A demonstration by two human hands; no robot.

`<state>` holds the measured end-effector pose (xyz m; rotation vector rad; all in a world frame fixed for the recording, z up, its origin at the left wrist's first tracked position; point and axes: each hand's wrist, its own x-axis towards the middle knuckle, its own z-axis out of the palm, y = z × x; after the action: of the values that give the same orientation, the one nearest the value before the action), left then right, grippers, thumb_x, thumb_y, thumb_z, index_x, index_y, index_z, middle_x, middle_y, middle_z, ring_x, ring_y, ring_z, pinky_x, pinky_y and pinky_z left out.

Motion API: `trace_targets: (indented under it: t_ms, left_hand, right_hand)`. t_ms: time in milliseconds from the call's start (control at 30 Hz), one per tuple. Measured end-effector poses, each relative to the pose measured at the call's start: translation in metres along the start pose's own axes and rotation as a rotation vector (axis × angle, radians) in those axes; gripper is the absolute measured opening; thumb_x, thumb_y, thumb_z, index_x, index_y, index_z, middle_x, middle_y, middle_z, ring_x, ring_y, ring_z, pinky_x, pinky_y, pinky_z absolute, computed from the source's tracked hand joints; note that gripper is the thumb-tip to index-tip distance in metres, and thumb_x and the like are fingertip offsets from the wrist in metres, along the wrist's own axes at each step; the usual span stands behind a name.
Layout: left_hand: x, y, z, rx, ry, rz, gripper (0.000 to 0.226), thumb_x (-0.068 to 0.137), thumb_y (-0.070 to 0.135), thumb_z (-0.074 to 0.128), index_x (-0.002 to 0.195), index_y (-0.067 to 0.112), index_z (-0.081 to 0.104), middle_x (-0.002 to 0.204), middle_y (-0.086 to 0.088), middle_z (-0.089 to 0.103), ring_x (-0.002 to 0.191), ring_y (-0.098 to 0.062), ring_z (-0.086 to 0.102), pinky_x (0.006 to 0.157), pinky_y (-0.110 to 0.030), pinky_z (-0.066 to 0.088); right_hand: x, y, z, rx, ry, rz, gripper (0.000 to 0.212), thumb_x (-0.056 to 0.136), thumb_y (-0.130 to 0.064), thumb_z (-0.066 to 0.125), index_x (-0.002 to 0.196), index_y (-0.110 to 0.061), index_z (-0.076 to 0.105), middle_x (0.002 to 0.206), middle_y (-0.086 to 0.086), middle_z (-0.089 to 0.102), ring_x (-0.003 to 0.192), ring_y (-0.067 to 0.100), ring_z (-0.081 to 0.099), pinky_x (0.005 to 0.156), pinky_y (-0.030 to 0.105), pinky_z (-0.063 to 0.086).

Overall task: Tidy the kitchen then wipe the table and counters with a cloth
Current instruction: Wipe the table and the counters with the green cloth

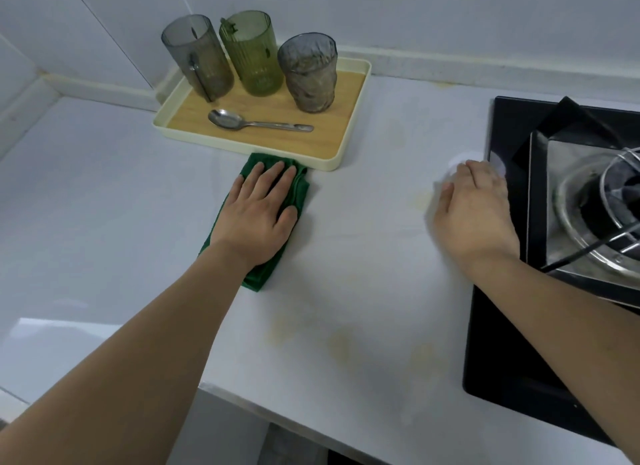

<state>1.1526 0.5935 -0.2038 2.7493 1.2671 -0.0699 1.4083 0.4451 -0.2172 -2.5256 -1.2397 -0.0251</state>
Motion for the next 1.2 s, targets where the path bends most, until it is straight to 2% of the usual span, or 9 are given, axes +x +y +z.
trace_targets:
  t_ms: [367,633,900,967,1067,1133,1200]
  left_hand:
    - [-0.056,-0.003,0.004,-0.008,-0.011,0.051,0.063,0.095,0.052,0.010,0.154,0.034,0.001,0.162,0.011,0.000,0.149,-0.012,-0.009,0.121,-0.035,-0.005]
    - [-0.112,-0.007,0.010,-0.039,-0.001,0.041,0.063,0.094,0.052,0.012,0.154,0.034,0.006,0.162,0.011,0.006,0.149,-0.013,-0.004,0.121,-0.036,-0.001]
    - [-0.110,-0.008,0.013,-0.032,0.035,0.028,0.064,0.092,0.052,0.013,0.154,0.038,0.004,0.161,0.013,0.004,0.149,-0.010,-0.006,0.121,-0.035,-0.003]
    - [-0.111,-0.006,0.013,-0.033,0.043,0.026,0.065,0.091,0.052,0.013,0.154,0.038,0.005,0.161,0.013,0.005,0.149,-0.010,-0.005,0.121,-0.035,-0.001]
    - [-0.111,-0.006,0.014,-0.025,0.054,0.025,0.066,0.090,0.053,0.012,0.154,0.037,0.007,0.161,0.012,0.007,0.149,-0.011,-0.003,0.121,-0.036,0.000]
    - [-0.111,-0.007,0.014,-0.020,0.051,0.027,0.065,0.090,0.053,0.012,0.154,0.038,0.006,0.161,0.013,0.007,0.149,-0.011,-0.003,0.121,-0.035,-0.001]
    - [-0.111,-0.007,0.014,-0.020,0.042,0.032,0.065,0.091,0.053,0.013,0.154,0.038,0.006,0.161,0.012,0.007,0.149,-0.011,-0.003,0.121,-0.034,-0.001]
  right_hand:
    - [-0.005,-0.004,-0.004,-0.061,-0.056,-0.006,0.050,0.099,-0.019,0.027,0.137,0.011,0.037,0.143,0.025,0.036,0.140,0.034,0.025,0.120,0.041,0.006]
    - [-0.006,-0.004,-0.004,-0.097,-0.067,-0.026,0.051,0.100,-0.020,0.027,0.137,0.014,0.035,0.143,0.028,0.035,0.139,0.036,0.025,0.120,0.042,0.008]
    - [-0.006,-0.003,0.001,-0.144,-0.068,-0.046,0.051,0.102,-0.022,0.025,0.138,0.012,0.035,0.143,0.027,0.035,0.138,0.036,0.026,0.120,0.043,0.008]
    - [-0.004,-0.001,0.002,-0.096,-0.067,-0.052,0.050,0.102,-0.022,0.025,0.136,0.010,0.039,0.142,0.025,0.038,0.138,0.034,0.028,0.119,0.043,0.008]
    - [-0.009,0.001,-0.001,0.048,0.020,-0.070,0.054,0.098,-0.028,0.023,0.129,0.008,0.047,0.137,0.024,0.044,0.132,0.036,0.036,0.117,0.044,0.019]
    - [-0.023,-0.001,-0.007,0.115,0.034,-0.089,0.058,0.095,-0.030,0.022,0.129,0.009,0.048,0.138,0.025,0.044,0.131,0.037,0.037,0.116,0.041,0.023]
    - [-0.046,-0.005,-0.013,0.114,0.009,-0.099,0.060,0.094,-0.030,0.021,0.131,0.010,0.047,0.139,0.026,0.042,0.132,0.036,0.036,0.114,0.036,0.020]
